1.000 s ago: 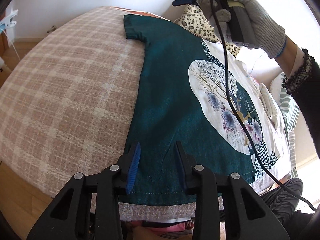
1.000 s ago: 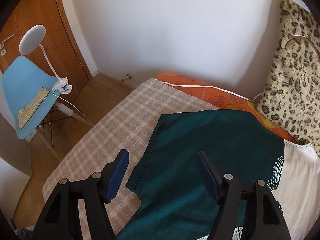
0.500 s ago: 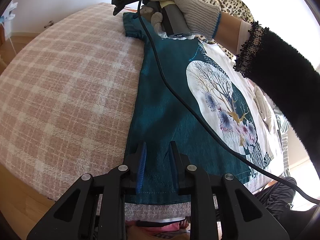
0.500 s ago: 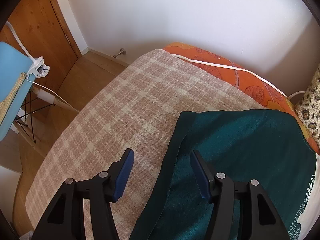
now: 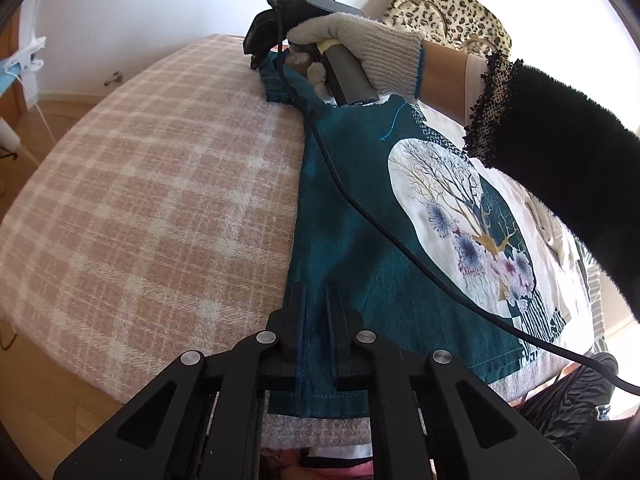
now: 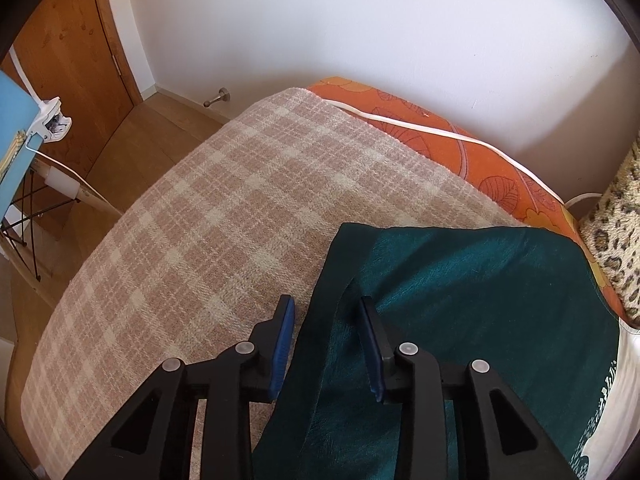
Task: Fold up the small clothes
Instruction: 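Close the left tool on the green hem while the right tool holds the shoulder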
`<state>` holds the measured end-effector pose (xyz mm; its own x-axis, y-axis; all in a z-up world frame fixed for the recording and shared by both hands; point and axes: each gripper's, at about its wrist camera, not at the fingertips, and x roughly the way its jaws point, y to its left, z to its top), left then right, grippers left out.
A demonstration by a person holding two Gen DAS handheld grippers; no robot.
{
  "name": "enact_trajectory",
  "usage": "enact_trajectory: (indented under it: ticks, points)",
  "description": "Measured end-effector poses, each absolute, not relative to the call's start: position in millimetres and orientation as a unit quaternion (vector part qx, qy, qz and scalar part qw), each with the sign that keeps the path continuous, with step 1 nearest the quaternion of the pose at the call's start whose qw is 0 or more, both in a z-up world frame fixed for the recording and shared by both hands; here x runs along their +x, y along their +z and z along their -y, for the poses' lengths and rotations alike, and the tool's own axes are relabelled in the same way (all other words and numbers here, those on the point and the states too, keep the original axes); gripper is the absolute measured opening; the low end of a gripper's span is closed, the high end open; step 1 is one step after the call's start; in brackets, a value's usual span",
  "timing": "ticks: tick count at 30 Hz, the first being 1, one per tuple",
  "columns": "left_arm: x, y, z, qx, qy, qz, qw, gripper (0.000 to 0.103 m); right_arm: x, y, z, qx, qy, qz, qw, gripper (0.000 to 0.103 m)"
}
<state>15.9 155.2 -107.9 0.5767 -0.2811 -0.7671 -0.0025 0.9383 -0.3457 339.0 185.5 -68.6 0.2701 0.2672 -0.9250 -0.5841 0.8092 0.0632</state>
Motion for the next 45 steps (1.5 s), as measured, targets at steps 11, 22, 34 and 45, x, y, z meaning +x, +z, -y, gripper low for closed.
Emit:
enact_trajectory:
  ticks: [11,22,34,45]
  points:
    - [21,-121,-152,-0.163,-0.116,-0.465,0.862,0.0,349,-67,-176,-0.131,0.267,-0.54,0.787,0.006]
    - [20,-95,-113,-0.148,-0.179,-0.438,0.869,0.0,362,-41,-129,-0.07,0.279,-0.527,0.8,0.0]
    - [30,-92,-50,-0.096,-0.237,-0.445,0.858,0.001,373,-8,12,0.006,0.224,-0.502,0.835,0.0]
    - [27,-99,-8,-0.048,-0.268,-0.46,0.845,0.001,365,-33,107,0.033,0.146,-0.503,0.851,0.0]
